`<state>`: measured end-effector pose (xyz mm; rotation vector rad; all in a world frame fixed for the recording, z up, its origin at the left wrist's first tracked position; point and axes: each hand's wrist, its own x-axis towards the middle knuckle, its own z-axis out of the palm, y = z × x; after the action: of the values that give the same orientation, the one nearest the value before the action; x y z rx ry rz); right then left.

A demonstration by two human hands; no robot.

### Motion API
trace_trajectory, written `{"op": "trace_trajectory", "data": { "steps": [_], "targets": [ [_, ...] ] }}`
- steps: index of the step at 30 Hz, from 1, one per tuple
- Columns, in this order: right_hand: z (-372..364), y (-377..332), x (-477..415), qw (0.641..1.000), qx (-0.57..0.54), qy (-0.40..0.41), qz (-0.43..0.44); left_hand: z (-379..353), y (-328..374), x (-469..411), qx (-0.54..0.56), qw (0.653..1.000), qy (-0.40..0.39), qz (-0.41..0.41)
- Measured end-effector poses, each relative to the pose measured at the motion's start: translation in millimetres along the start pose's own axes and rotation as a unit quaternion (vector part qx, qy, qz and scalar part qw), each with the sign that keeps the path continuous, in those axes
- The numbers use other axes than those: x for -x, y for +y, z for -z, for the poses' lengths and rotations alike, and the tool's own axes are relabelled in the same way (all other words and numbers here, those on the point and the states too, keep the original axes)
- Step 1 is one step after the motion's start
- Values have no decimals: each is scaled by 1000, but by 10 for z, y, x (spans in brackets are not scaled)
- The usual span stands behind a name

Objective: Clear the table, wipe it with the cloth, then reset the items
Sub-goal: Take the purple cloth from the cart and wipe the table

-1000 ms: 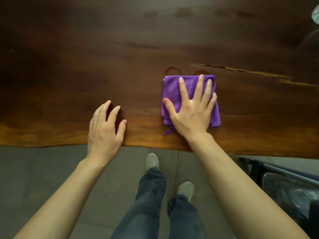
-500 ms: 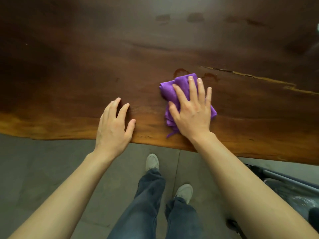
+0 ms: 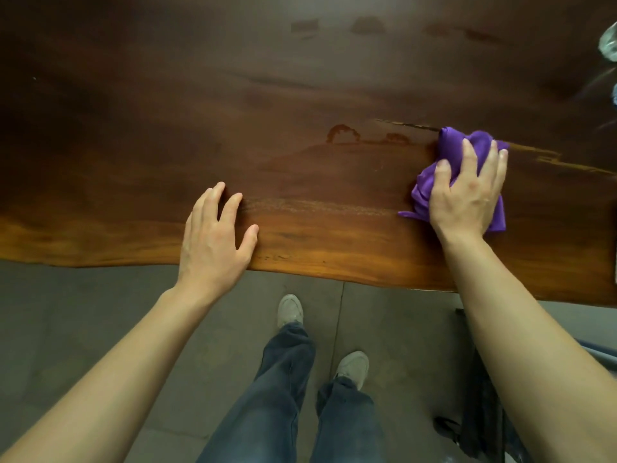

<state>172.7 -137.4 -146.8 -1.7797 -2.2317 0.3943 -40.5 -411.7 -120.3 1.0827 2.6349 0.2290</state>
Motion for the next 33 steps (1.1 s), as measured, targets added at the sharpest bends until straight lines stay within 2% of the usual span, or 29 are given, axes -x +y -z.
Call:
{"op": "trace_trajectory", "data": {
  "steps": [4,8,14,17,20,25,33],
  "targets": [
    [-170,-483,-10,998,-3,-27,54,-3,-21,5,-3,1000,-1,-4],
    [-336,-1041,148,987,-14,-66,145,1,-47,3,-3,1000,0,-8],
    [-470,-1514,744,932,-32,-138,334,0,-55,11,0,1000,5,-19],
    [-462,-1480,758,920,14,-144,364,14,-43,11,3,1000,4,-19],
    [-398,-1379,613,935,22,-125,331,28,-52,9,2,1000,-3,-17],
    [-249,-1013,326,974,15,-92,204,37,-60,18,4,1000,-12,-11],
    [99,-33,164,998,42,-12,42,39,-64,25,9,1000,-16,-11]
  ]
}}
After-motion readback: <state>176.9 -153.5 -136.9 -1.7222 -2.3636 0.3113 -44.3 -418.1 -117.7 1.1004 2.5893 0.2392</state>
